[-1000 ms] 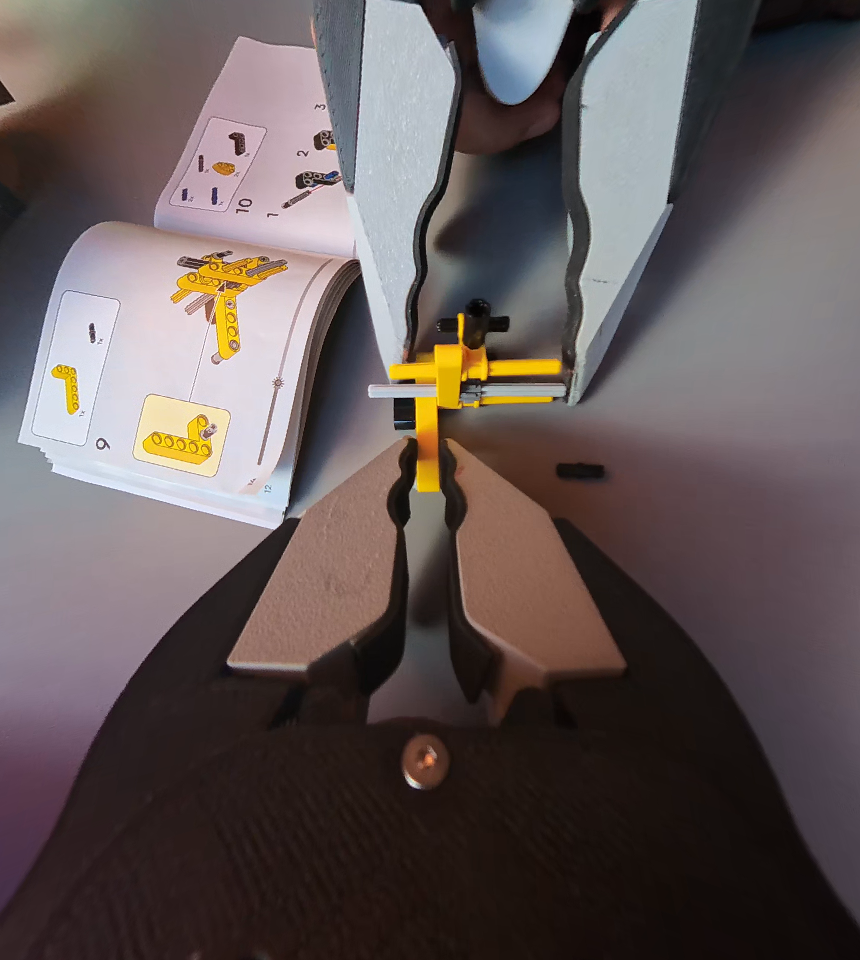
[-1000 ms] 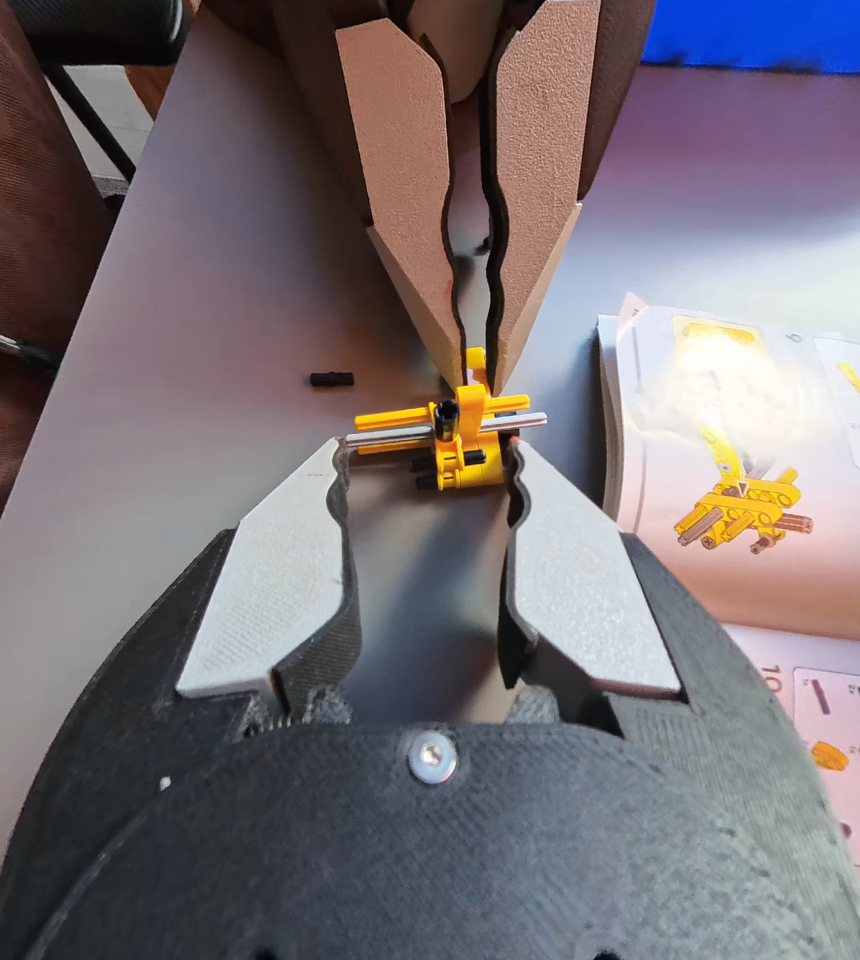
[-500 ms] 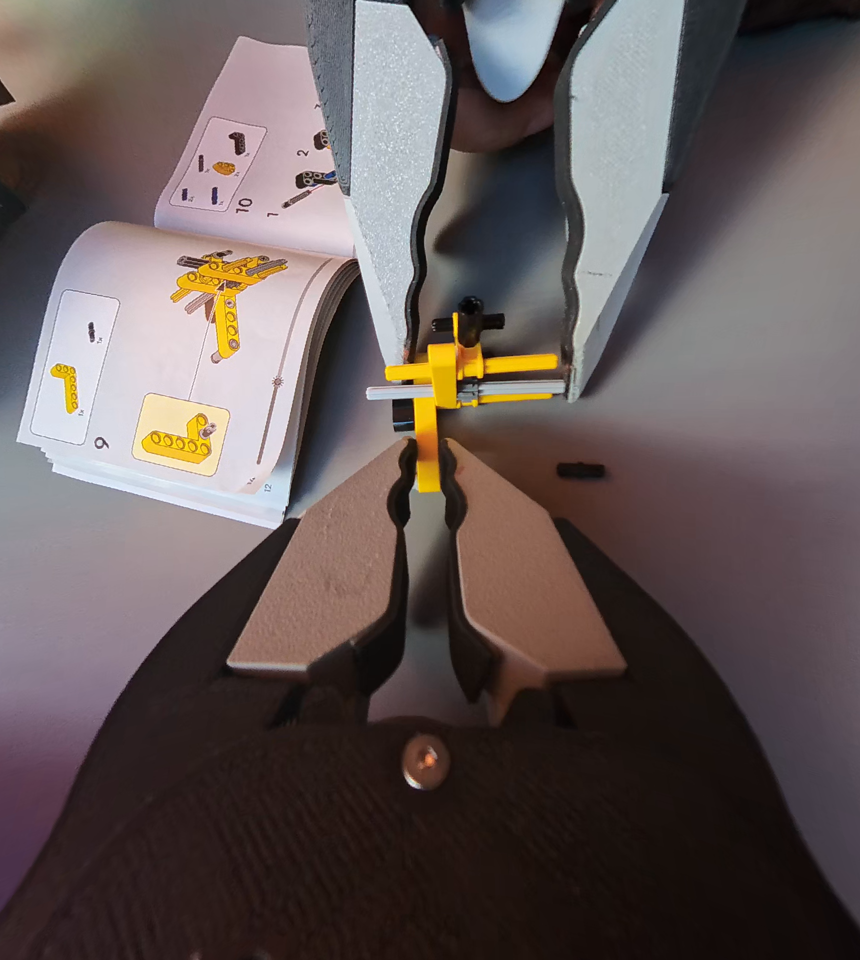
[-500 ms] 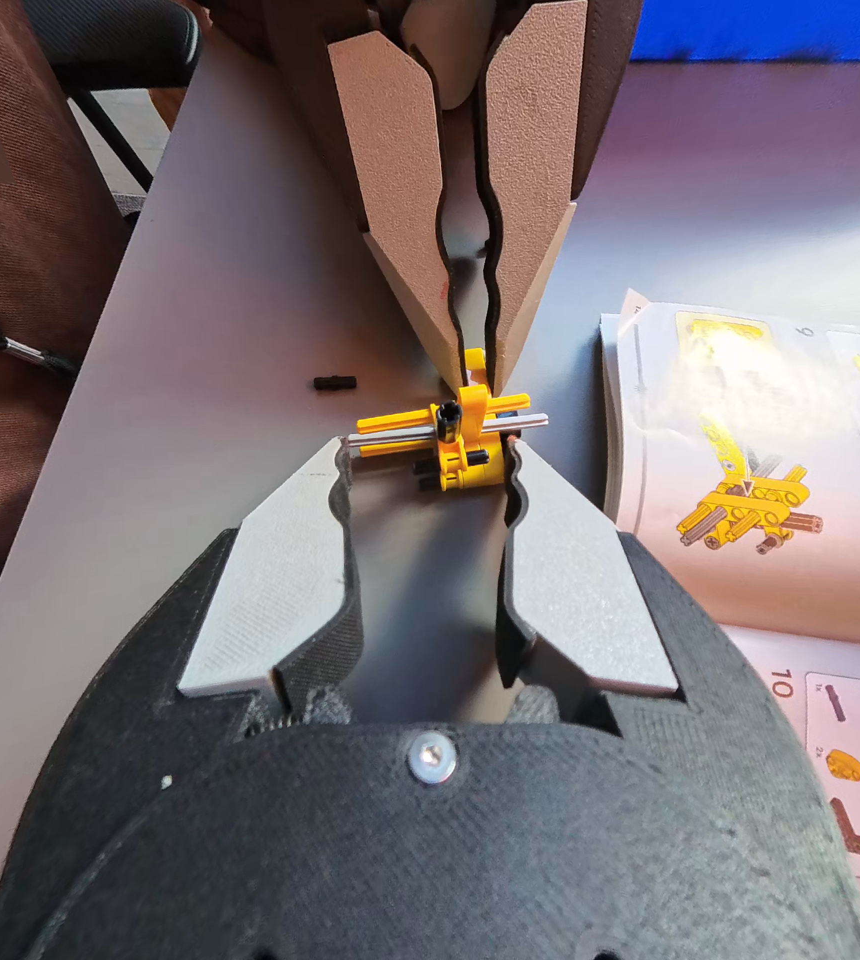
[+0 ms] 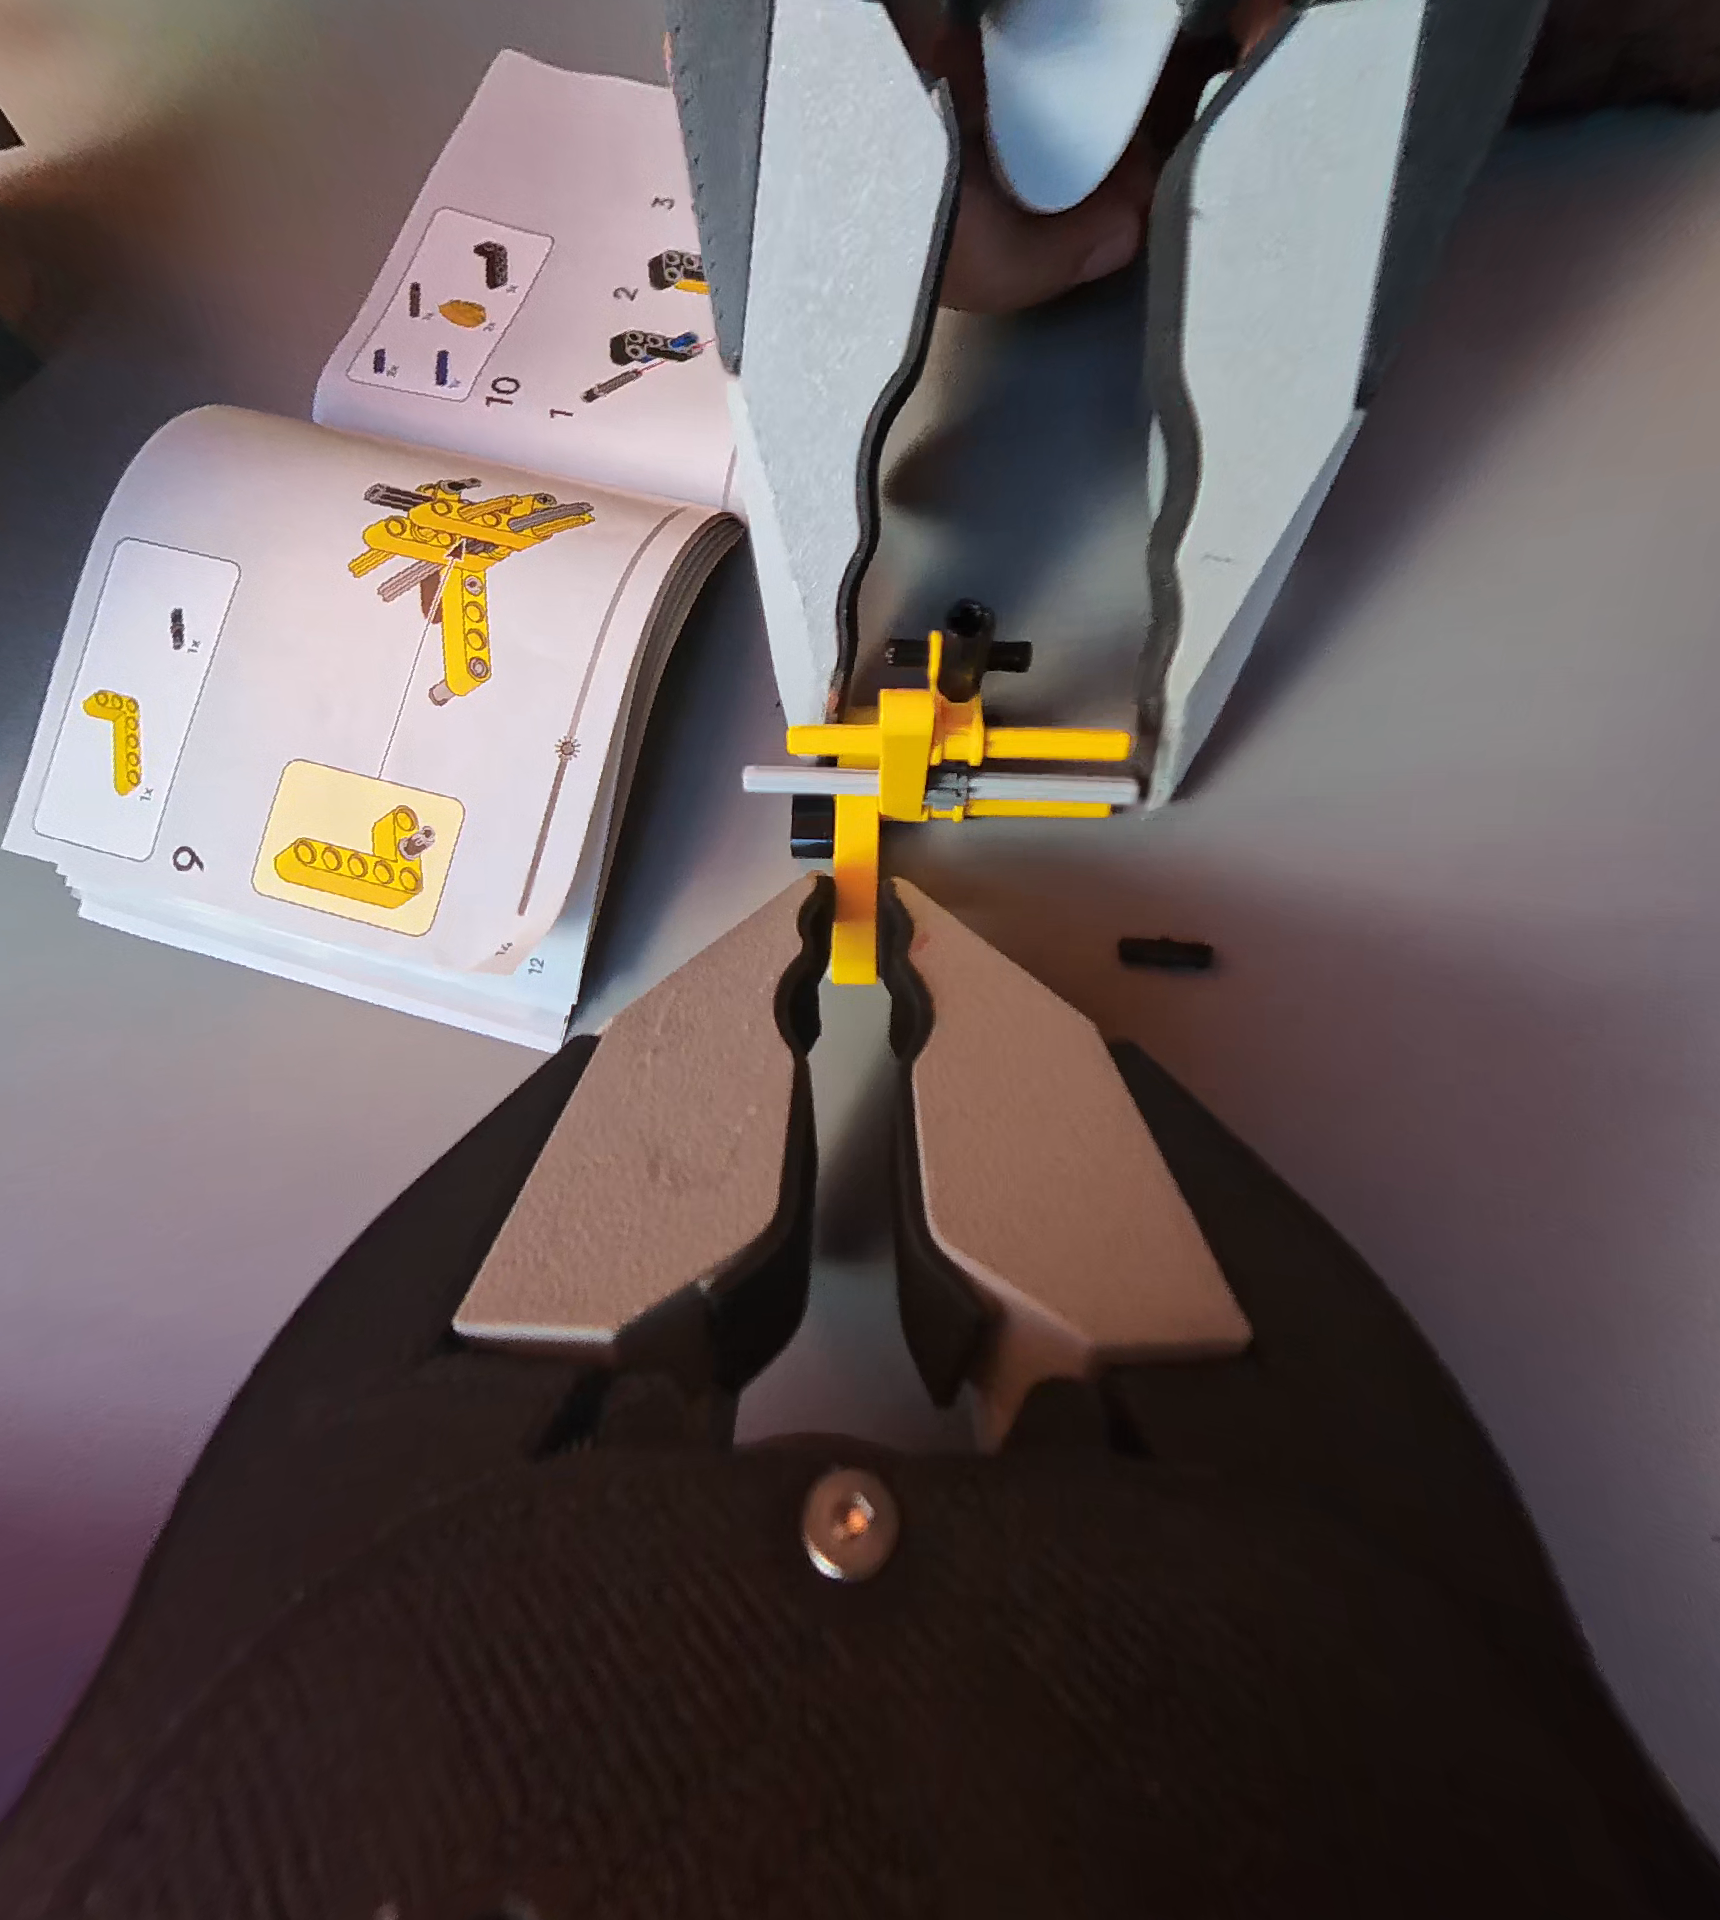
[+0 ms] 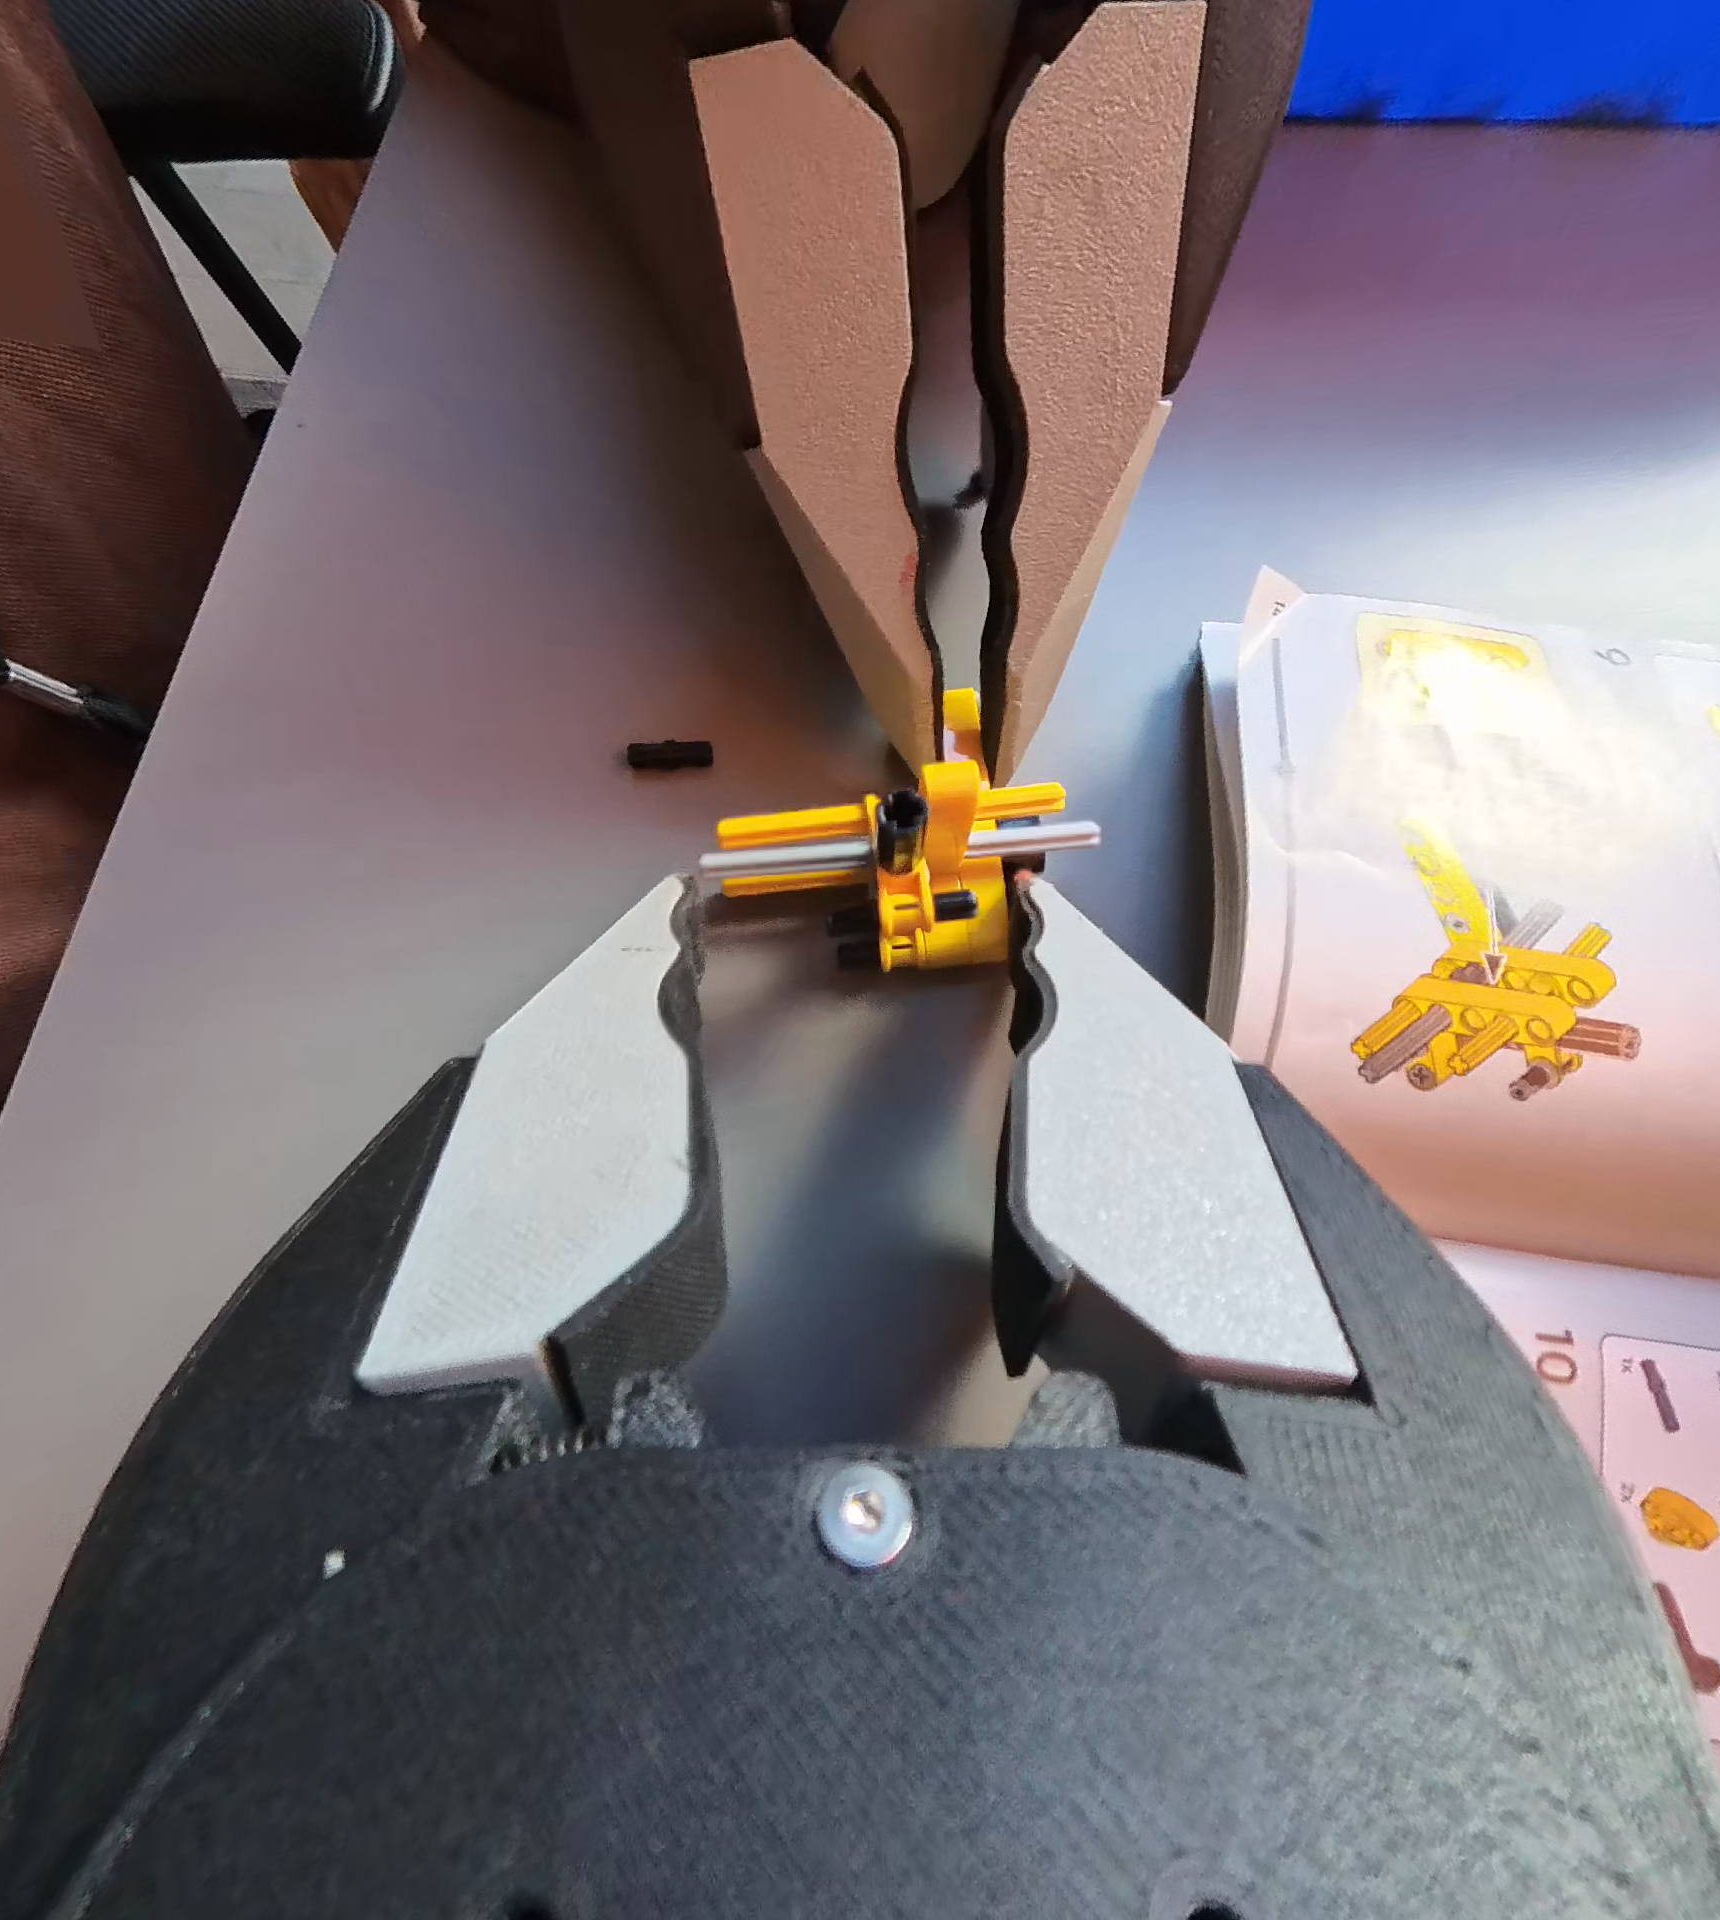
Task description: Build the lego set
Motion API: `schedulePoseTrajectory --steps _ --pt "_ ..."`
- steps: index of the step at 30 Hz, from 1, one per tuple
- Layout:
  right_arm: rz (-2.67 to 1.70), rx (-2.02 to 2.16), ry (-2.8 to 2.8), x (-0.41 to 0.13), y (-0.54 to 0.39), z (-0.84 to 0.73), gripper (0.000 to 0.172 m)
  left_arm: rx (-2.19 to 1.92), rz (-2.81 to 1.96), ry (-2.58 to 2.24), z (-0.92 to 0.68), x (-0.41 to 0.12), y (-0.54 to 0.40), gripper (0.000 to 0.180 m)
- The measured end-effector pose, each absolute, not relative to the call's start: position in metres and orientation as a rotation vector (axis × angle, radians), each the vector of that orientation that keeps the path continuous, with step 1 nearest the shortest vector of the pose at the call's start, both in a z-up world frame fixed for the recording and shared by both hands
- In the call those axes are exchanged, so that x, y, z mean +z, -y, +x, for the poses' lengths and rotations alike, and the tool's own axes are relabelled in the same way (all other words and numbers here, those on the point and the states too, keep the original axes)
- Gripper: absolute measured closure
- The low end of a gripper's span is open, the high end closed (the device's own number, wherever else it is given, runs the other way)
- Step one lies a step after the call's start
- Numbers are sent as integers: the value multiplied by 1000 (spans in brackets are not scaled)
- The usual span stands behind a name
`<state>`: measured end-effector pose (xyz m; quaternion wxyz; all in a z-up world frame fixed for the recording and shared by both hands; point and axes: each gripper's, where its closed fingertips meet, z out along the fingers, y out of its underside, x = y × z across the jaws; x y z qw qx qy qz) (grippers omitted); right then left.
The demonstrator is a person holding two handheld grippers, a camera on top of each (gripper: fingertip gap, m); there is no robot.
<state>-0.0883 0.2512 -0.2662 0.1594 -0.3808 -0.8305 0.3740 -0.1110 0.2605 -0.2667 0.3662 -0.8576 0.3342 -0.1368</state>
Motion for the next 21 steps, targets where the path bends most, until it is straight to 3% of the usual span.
schedulePoseTrajectory --steps 21 --pt "-1092 1042 2361 -267 -253 -91 107 -311 -2212 -847 -111 -266 -261 174"
